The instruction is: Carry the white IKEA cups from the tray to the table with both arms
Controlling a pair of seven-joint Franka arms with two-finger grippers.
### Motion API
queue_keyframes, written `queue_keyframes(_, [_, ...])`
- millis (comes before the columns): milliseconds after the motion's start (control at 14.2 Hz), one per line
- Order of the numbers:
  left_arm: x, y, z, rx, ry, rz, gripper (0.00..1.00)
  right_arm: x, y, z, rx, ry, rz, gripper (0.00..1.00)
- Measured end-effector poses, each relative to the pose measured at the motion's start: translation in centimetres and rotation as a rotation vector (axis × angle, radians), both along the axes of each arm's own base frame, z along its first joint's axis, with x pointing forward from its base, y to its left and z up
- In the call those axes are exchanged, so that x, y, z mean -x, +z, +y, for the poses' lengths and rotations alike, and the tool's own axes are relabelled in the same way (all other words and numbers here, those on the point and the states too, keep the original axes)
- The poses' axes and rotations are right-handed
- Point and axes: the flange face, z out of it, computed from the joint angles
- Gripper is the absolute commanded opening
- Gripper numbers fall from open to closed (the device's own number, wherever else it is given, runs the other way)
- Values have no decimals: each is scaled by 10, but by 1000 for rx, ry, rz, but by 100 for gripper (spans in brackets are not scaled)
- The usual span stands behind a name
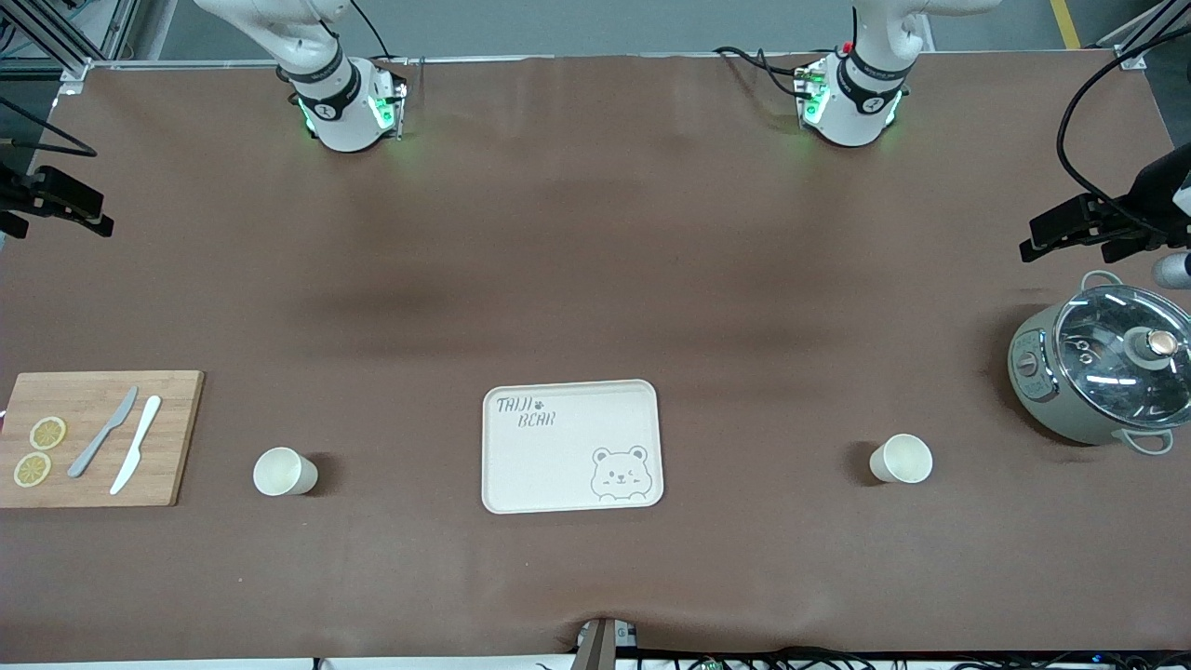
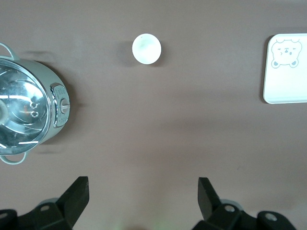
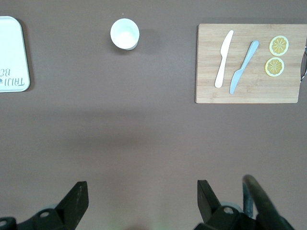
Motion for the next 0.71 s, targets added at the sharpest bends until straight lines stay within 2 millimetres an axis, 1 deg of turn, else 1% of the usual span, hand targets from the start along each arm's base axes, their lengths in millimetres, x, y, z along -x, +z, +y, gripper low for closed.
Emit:
queue_keyframes(141, [0,0,1,-43,-5,-1,100,0,0,0,0,0,0,100])
queue_keyframes(424, [-3,3,-14,-70,-35,-37,100,0,0,0,0,0,1,100])
queue_keyframes(707, [-4,4,-14,-70,-35,-45,100,0,0,0,0,-1,1,100])
